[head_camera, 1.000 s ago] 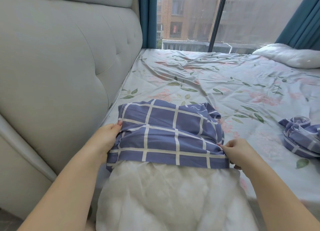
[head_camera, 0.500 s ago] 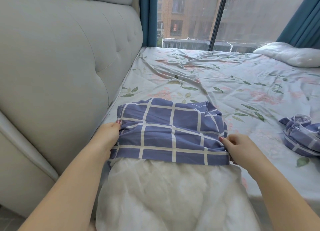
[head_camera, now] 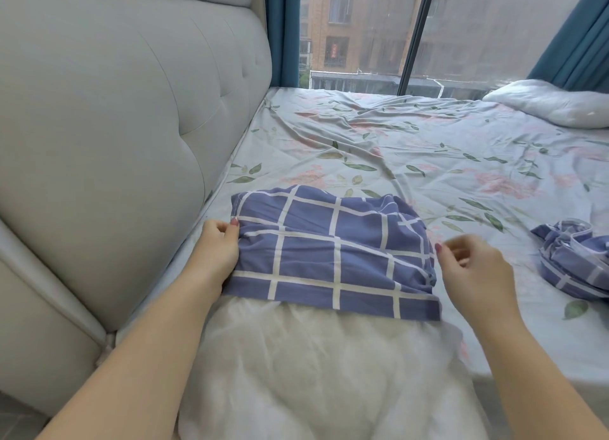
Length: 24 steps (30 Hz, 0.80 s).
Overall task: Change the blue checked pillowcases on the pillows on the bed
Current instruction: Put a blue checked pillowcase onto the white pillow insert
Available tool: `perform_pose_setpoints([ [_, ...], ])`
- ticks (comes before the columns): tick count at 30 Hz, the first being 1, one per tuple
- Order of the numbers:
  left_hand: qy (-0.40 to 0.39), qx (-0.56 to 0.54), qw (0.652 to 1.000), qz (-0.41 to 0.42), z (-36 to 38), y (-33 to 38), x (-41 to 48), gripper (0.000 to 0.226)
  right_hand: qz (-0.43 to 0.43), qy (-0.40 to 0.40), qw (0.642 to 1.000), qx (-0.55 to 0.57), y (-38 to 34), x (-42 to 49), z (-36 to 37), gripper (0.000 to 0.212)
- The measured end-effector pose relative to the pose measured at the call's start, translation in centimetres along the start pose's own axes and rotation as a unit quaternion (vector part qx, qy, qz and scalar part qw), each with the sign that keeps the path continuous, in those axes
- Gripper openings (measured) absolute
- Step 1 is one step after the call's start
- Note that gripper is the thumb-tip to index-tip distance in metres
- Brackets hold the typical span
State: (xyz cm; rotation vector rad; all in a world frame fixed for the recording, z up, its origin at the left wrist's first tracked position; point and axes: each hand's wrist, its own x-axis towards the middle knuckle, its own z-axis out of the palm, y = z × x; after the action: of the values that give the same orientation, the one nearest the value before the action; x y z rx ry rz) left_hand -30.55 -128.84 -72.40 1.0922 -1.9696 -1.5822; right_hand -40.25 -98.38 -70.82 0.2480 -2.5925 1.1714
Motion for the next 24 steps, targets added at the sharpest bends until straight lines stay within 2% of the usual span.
perform_pose_setpoints([
  [2, -0.005, -0.002, 1.0, 0.008, 0.3, 0.3, -0.8, 0.032, -0.087, 0.043, 0.993, 0.064, -2.1, -0.7, 0.9, 0.01],
  [4, -0.009, -0.01, 1.0, 0.015, 0.4, 0.3, -1.3, 0.036, -0.172, -0.001, 0.979, 0.112, -3.9, -1.8, 2.3, 0.003],
  [8, -0.041, -0.034, 0.998, 0.02, 0.3, 0.0, -2.9, 0.047, -0.305, -0.128, 0.94, 0.082, -6.3, -3.5, 4.9, 0.032],
  [10, -0.054, -0.025, 0.998, 0.037, 0.6, 0.1, -4.0, 0.046, -0.318, -0.152, 0.934, 0.063, -7.1, -3.9, 5.6, 0.04],
  [12, -0.061, -0.026, 0.996, 0.059, 1.1, 0.8, -5.2, 0.04, -0.311, -0.138, 0.939, 0.043, -7.5, -4.0, 6.2, 0.044],
  [14, -0.058, -0.01, 0.995, 0.084, 1.5, 1.1, -5.7, 0.037, -0.295, -0.117, 0.947, 0.048, -7.5, -4.2, 6.7, 0.033],
  [16, -0.012, 0.082, 0.99, 0.113, 1.3, 1.2, -5.8, 0.035, -0.293, -0.121, 0.946, 0.067, -7.4, -4.6, 7.1, 0.018],
  [18, 0.073, 0.147, 0.969, 0.186, 0.9, 1.3, -5.6, 0.023, -0.313, -0.132, 0.938, 0.067, -7.3, -5.1, 7.3, 0.016],
  [19, 0.109, 0.147, 0.952, 0.247, 0.6, 1.4, -5.6, 0.014, -0.326, -0.136, 0.933, 0.068, -7.3, -5.4, 7.3, 0.017],
  [20, 0.114, 0.14, 0.932, 0.313, 0.4, 1.7, -5.6, 0.01, -0.338, -0.143, 0.928, 0.07, -7.5, -5.6, 7.3, 0.019],
  [22, 0.028, 0.148, 0.895, 0.42, 0.2, 2.1, -5.3, 0.023, -0.357, -0.165, 0.916, 0.079, -7.6, -6.1, 7.2, 0.022],
  [24, -0.072, 0.207, 0.865, 0.451, 0.3, 1.9, -4.8, 0.029, -0.351, -0.2, 0.91, 0.097, -7.6, -6.3, 6.9, 0.019],
])
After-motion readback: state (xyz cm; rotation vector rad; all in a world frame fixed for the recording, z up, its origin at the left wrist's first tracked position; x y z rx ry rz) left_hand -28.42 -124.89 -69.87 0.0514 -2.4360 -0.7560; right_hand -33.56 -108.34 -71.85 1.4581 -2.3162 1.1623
